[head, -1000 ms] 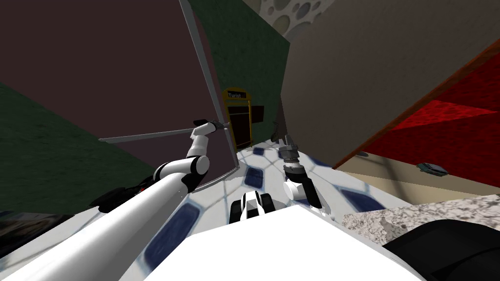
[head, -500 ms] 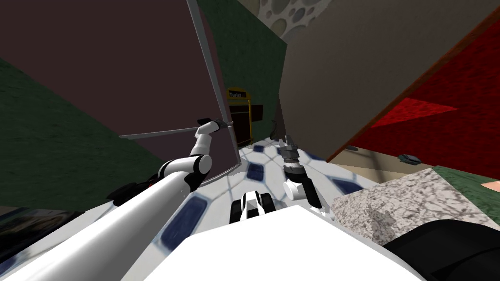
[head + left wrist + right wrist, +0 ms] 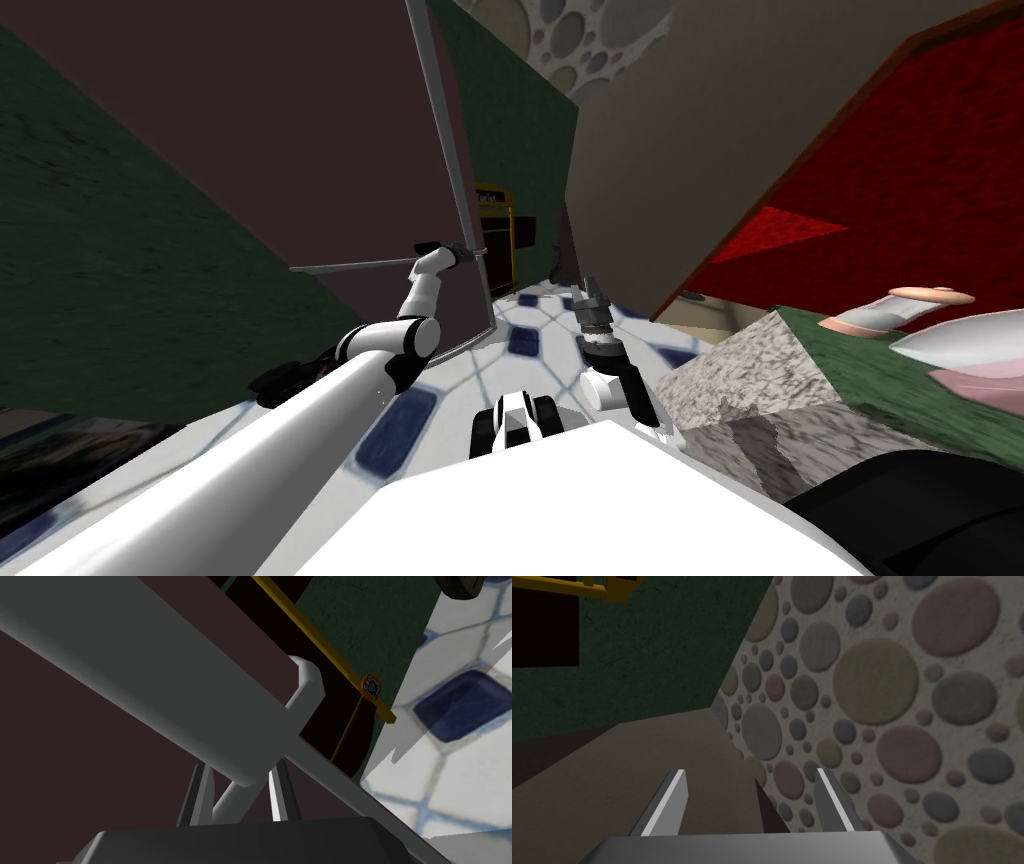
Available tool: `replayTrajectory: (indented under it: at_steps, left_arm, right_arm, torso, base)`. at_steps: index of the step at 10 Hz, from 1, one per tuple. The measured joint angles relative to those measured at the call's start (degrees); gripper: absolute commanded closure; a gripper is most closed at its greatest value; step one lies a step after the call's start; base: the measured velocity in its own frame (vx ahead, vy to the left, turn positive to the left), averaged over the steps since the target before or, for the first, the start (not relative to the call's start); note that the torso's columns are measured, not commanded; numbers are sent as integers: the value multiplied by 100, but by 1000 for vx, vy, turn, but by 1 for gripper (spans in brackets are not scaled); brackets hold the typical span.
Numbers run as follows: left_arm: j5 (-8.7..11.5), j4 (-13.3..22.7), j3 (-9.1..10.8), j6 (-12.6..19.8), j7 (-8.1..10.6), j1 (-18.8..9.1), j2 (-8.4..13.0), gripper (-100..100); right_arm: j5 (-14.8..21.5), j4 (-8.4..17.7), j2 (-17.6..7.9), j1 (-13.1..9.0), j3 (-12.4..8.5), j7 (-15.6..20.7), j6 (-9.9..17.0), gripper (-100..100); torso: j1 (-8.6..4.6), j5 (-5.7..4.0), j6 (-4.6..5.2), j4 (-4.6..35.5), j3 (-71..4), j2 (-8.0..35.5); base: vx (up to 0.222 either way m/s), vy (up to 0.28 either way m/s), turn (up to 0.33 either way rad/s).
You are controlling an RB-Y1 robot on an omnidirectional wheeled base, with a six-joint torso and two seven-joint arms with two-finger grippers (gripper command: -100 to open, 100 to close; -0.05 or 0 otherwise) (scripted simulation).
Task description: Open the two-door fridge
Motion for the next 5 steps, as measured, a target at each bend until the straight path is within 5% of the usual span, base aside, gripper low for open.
replayTrajectory:
  at_steps: [5]
  left_arm:
    - [236, -19, -114, 141, -150, -73, -232, 100]
  right_arm:
    - [0, 0, -1, 1, -1, 0, 0, 0]
  torso:
    - [21, 6, 5, -5, -7, -10]
  base:
    - [-171, 193, -62]
